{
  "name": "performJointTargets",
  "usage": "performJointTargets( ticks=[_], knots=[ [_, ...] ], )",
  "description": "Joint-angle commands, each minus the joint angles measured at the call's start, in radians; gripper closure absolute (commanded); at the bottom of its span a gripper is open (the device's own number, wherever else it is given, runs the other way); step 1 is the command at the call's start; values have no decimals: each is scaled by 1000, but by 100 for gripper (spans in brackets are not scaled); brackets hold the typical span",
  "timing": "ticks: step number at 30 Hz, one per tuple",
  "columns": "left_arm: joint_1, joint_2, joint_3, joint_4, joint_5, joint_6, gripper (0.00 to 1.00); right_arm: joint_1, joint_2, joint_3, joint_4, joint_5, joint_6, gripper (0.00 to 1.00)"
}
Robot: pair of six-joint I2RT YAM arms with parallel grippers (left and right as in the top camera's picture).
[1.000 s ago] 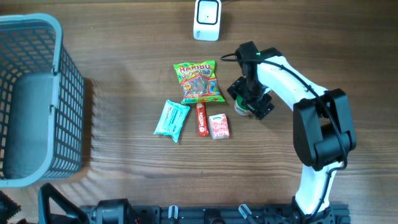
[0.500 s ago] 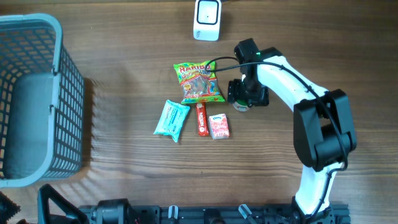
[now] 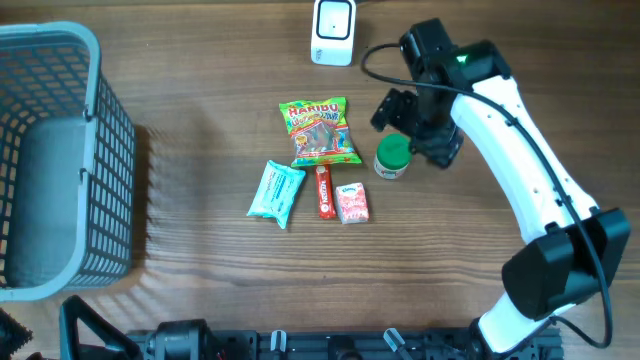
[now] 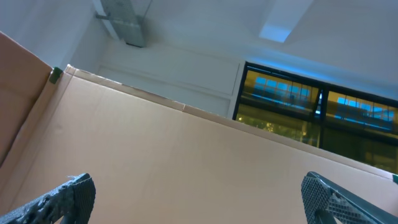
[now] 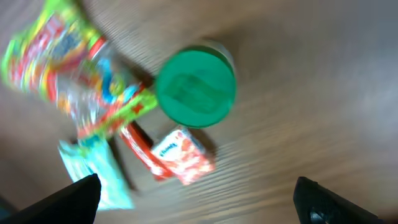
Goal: Scan the item barcode
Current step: 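Lift the jar with the right gripper and rotate it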
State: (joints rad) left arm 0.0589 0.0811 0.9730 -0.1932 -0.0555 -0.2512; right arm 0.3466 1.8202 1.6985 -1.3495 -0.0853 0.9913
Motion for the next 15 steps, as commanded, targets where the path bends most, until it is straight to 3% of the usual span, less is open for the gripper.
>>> performJointTargets(
  ticks=[1,3,8,15],
  knots=[
    [-6,-10,-5,3,-10,9,0,10,23,-88,35,2,517,0],
    [-6,-10,-5,3,-10,9,0,10,25,-154,97,-5,584,0],
    [-6,-10,-5,3,-10,9,0,9,29,-243,278,14,584,0],
    [-6,-10,-5,3,-10,9,0,9,108,-270,354,3,606,0]
  ],
)
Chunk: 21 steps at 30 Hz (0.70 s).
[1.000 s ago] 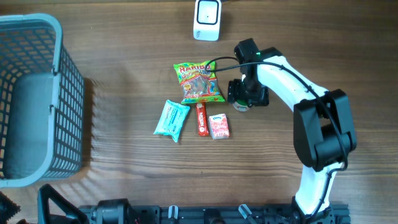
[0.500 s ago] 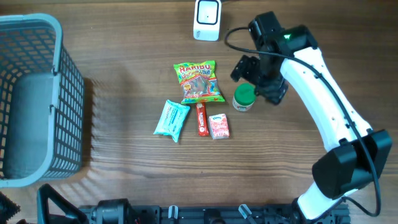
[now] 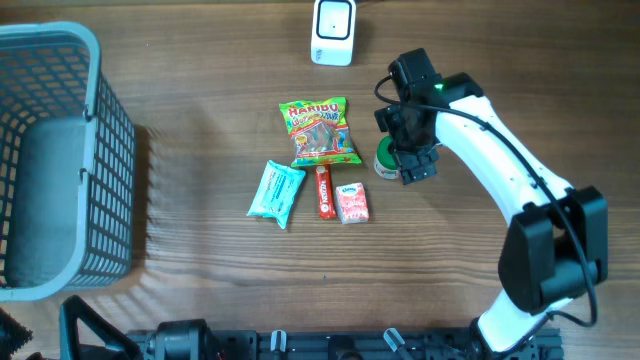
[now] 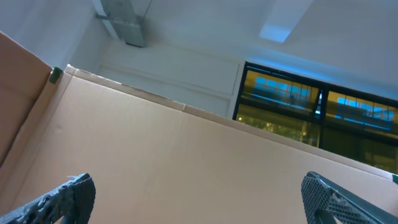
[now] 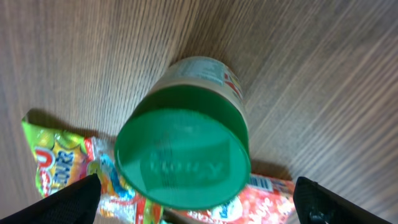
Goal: Scan the item barcode
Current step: 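Lift the jar with the right gripper and rotate it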
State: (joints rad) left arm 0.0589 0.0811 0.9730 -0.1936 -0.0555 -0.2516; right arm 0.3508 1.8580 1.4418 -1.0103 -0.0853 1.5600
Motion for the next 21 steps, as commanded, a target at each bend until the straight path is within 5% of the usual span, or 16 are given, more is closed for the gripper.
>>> performJointTargets(
  ticks=[1,6,9,15,21],
  knots=[
    [-6,-10,-5,4,-10,10,0,5,89,-13,23,-7,37,0],
    [-6,-12,-5,22,-10,14,0,5,173,-13,68,-27,-16,6],
    [-6,-19,-24,23,-59,13,0,5,180,-13,67,4,-28,21],
    [-6,-18,-116,83,-222,13,0,5,181,-14,68,36,-103,36],
    [-6,-15,-126,-234,-256,-20,0,3,178,0,103,-25,-384,46]
  ],
)
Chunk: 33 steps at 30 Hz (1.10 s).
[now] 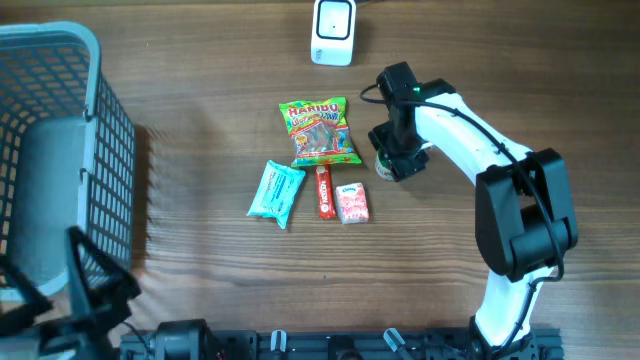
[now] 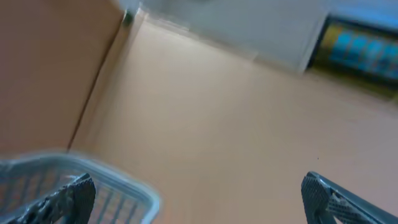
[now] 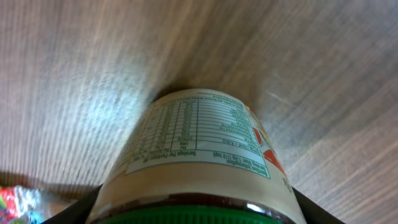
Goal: Scan the item barcode
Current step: 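Lift the jar with the right gripper and rotate it, then hold the jar label up to the white scanner with the right gripper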
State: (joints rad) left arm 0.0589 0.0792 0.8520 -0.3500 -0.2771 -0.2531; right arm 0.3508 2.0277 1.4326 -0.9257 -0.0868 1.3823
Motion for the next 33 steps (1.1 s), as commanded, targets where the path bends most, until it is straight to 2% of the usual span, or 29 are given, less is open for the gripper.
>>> performJointTargets(
  ticks=[1,3,7,10,12,13,17,23,25,29,33],
  knots=[
    [-6,-13,-18,-109,-34,-1,0,3,5,20,15,-42,-264,47],
    [-6,-13,-52,-154,9,37,0,3,-7,41,8,-85,-356,47],
    [-6,-13,-177,-149,187,103,0,2,-42,82,-29,-211,-496,47],
    [-6,-13,-290,-147,256,142,0,0,-89,90,-64,-290,-537,50],
    [-6,-13,-367,-129,355,153,0,-2,-129,90,-81,-328,-572,50],
    [-6,-13,-411,-125,432,194,0,-2,-159,90,-98,-346,-586,50],
    [-6,-13,-480,-126,433,195,0,-3,-222,90,-136,-417,-602,50],
    [-6,-13,-495,-182,294,194,0,-3,-271,90,-233,-721,-738,50],
    [-6,-13,-496,-238,290,194,0,-3,-272,90,-270,-786,-779,50],
    [-6,-13,-567,-227,205,201,0,-3,-272,90,-296,-833,-839,50],
    [-6,-13,-666,-105,323,201,0,-3,-272,90,-294,-830,-887,50]
  ],
)
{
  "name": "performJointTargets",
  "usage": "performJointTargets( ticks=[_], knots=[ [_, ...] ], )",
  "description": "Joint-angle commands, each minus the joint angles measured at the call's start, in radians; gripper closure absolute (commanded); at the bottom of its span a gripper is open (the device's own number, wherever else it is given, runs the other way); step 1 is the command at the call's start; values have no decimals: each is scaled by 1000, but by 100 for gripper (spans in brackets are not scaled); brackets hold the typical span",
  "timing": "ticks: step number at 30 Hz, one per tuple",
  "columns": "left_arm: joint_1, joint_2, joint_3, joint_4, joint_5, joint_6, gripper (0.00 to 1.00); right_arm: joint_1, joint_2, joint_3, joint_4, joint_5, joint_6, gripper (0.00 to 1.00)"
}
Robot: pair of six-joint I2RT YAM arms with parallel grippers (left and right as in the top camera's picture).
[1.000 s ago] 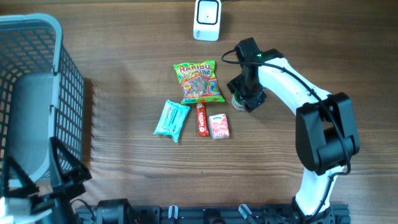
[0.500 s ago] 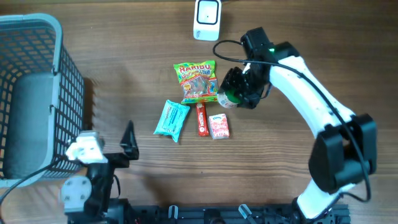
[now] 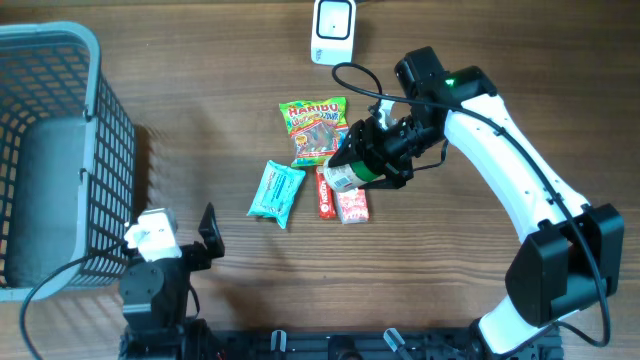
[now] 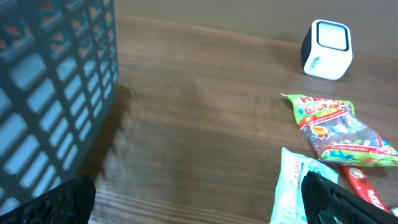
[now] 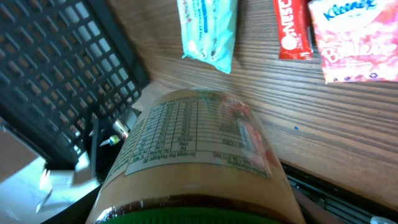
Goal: Scan the item barcode
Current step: 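Hold the jar label up to the white scanner with the right gripper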
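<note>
A glass jar [image 3: 349,173] with a green lid and a white nutrition label lies tilted on its side in the air, over the red bar and the pink tissue pack. My right gripper [image 3: 380,158] is shut on the jar at its lid end. In the right wrist view the jar [image 5: 193,149] fills the frame, label facing the camera, between the right gripper [image 5: 196,208] fingers. The white scanner [image 3: 333,30] stands at the table's far edge, also visible as scanner [image 4: 328,41]. My left gripper [image 3: 203,240] is low at the front left and open, left gripper [image 4: 199,202] holding nothing.
A Haribo bag [image 3: 319,131], a teal pack [image 3: 275,191], a red bar [image 3: 324,195] and a pink Kleenex pack [image 3: 352,205] lie mid-table. A grey mesh basket [image 3: 55,160] stands at the left. A black cable [image 3: 350,75] loops by the right arm.
The jar stood on the table beside the Haribo bag with my right gripper around it; now it is lifted and tipped sideways. My left arm has come into the overhead view, its camera facing the table.
My right gripper was open above and to the right of the standing jar. Then it was over the lid, then down around the jar. Now the jar is off the table in its grip. The left wrist camera faced the ceiling, then swung, and now sees the table.
</note>
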State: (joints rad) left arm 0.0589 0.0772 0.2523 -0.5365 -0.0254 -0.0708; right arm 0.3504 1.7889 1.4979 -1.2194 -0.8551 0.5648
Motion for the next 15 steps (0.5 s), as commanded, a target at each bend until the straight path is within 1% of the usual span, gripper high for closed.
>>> performJointTargets(
  ticks=[1,4,7,11,13,15],
  knots=[
    [-6,-11,-91,123,94,19,0,-5,-34,24,4,-59,-81,50],
    [-6,-11,-159,236,96,21,0,-19,-34,25,34,-25,-94,50],
    [-6,-9,-168,295,135,134,0,-32,-34,26,111,66,-95,50],
    [-6,-9,-169,294,164,258,0,-36,-34,29,270,107,-116,50],
    [-6,-9,-169,290,163,258,0,-36,-34,36,352,109,-121,50],
    [-6,-9,-168,269,163,258,0,-36,-34,37,490,125,-120,49]
  ],
)
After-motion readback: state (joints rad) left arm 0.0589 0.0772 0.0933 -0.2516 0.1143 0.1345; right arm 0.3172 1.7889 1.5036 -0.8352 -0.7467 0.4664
